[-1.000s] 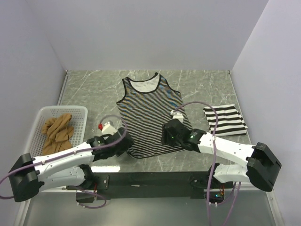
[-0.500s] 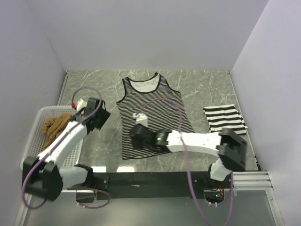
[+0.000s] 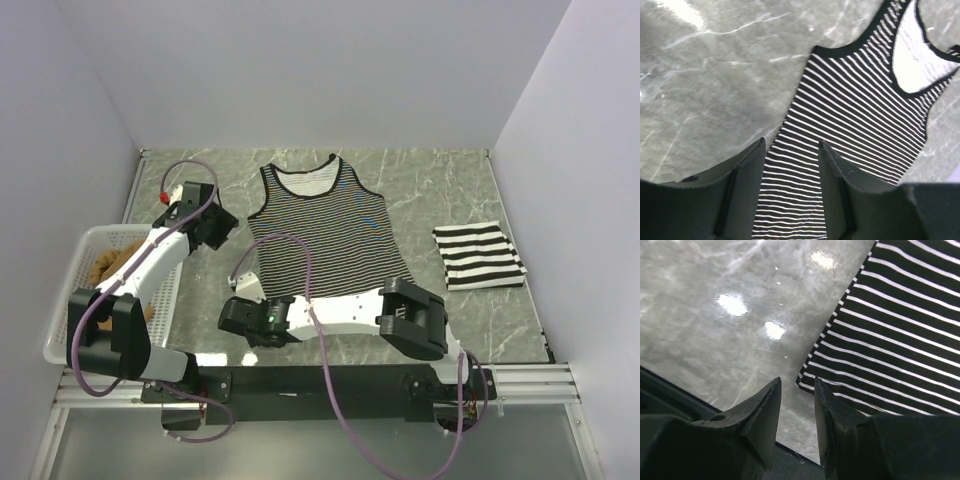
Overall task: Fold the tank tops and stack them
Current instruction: Fold the tank top
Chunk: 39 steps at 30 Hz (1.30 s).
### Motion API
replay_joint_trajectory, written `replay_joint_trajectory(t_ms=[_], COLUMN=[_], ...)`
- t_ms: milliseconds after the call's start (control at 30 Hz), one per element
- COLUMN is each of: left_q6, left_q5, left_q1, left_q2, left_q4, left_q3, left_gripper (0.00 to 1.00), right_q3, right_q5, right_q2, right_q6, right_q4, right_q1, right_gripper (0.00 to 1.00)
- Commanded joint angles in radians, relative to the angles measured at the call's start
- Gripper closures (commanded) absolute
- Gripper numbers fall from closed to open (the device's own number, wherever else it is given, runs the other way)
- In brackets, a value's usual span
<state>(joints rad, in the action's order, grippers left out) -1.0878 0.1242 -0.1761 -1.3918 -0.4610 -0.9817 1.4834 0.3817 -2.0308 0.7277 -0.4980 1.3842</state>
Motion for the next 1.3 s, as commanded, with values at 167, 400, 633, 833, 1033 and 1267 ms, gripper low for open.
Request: replay_joint_trajectory(t_ms=[167, 400, 633, 833, 1033, 1267], left_q6=[0.035, 0.031, 0.022, -0.004, 0.0, 0.0], left_q5=[-0.058, -0.089, -0.152, -0.133, -0.059, 0.052], left_q1=[0.006, 0.006, 0.0, -0.031, -0.052, -0.06], left_q2=[-0.022, -0.01, 0.039, -0.044, -0.144, -0.263], left_q4=[0.068, 0.129, 0.312, 0.377, 0.364, 0.276], left_q3=[-0.041, 0.02, 0.214, 0.265, 0.173, 0.019], left_gripper=[0.49, 0.49, 0.46, 0.47, 0.47, 0.51], right_q3=[0.104, 0.058, -0.135, -0.275, -0.298, -0.311], right_q5=[0.054, 0.039, 0.036, -0.024, -0.066, -0.075], right_q2=[-0.075, -0.088, 0.11, 0.306, 0.348, 0.362], right_q6=[-0.002, 0.007, 0.006, -0.005, 0.002, 0.012], right_q4=[-0.07, -0.064, 0.022, 0.108, 0.116, 0.113], right_q1=[0.003, 0.003, 0.001, -0.013, -0.016, -0.014], right_gripper=[0.6, 0.78, 1.0, 1.0, 1.0, 1.0])
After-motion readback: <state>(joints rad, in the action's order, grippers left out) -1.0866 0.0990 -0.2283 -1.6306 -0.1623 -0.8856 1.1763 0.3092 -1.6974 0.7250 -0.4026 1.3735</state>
